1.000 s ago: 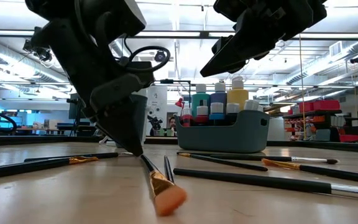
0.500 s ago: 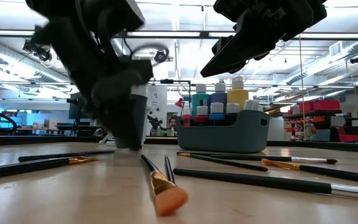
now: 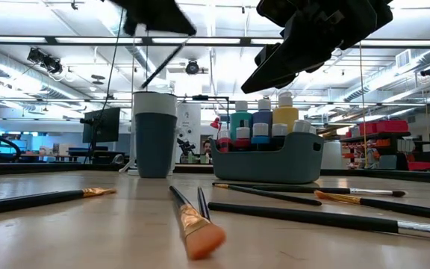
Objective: Pick & Place Paint Supplies
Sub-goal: Put the silver paint brush into the blue cup
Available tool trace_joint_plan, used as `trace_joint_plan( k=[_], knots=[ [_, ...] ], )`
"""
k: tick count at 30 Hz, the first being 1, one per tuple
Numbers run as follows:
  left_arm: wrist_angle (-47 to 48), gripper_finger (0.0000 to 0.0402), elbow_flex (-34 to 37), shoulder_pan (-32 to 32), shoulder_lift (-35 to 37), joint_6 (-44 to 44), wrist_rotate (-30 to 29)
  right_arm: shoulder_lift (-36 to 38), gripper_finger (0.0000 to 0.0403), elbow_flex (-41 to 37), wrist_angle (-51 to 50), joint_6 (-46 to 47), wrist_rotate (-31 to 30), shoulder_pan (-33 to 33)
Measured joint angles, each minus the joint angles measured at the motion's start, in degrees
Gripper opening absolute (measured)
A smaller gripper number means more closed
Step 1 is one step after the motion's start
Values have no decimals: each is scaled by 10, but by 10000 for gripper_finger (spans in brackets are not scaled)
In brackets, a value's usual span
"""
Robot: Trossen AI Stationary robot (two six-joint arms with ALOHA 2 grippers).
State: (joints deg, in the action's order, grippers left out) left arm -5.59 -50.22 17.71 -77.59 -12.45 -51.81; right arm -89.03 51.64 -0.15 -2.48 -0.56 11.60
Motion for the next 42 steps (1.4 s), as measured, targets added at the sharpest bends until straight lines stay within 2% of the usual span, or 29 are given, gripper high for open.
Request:
trace_joint_plan(
  k=[6, 11, 13, 18, 22, 25, 30, 33, 36, 42],
  knots=[
    [-103, 1, 0, -20, 15, 154, -98, 0, 205, 0, 0, 0, 0, 0],
    [-116, 1, 0, -74, 15, 200, -110, 0, 205, 0, 0, 0, 0, 0],
    [-116, 1, 0, -100, 15, 216, -89, 0, 205, 0, 0, 0, 0, 0],
    [-118, 1, 0, -160, 12, 257, 25, 0, 205, 0, 0, 0, 0, 0],
    [-131, 1, 8, -186, -3, 278, 44, 0, 205, 0, 0, 0, 0, 0],
    [-207, 0, 55, -195, -15, 282, 50, 0, 205, 0, -6, 0, 0, 0],
    [-474, 0, 168, -196, -33, 327, 42, 0, 205, 0, -13, 0, 0, 0],
    [-577, 0, 229, -195, -35, 329, 59, 0, 205, 0, -13, -1, 0, 0],
    [-614, 1, 268, -195, -35, 329, 76, 0, 205, 0, -11, -9, 0, 0],
    [-593, 21, 299, -195, -35, 301, 117, 0, 205, 0, -6, -14, 0, 0]
  ],
)
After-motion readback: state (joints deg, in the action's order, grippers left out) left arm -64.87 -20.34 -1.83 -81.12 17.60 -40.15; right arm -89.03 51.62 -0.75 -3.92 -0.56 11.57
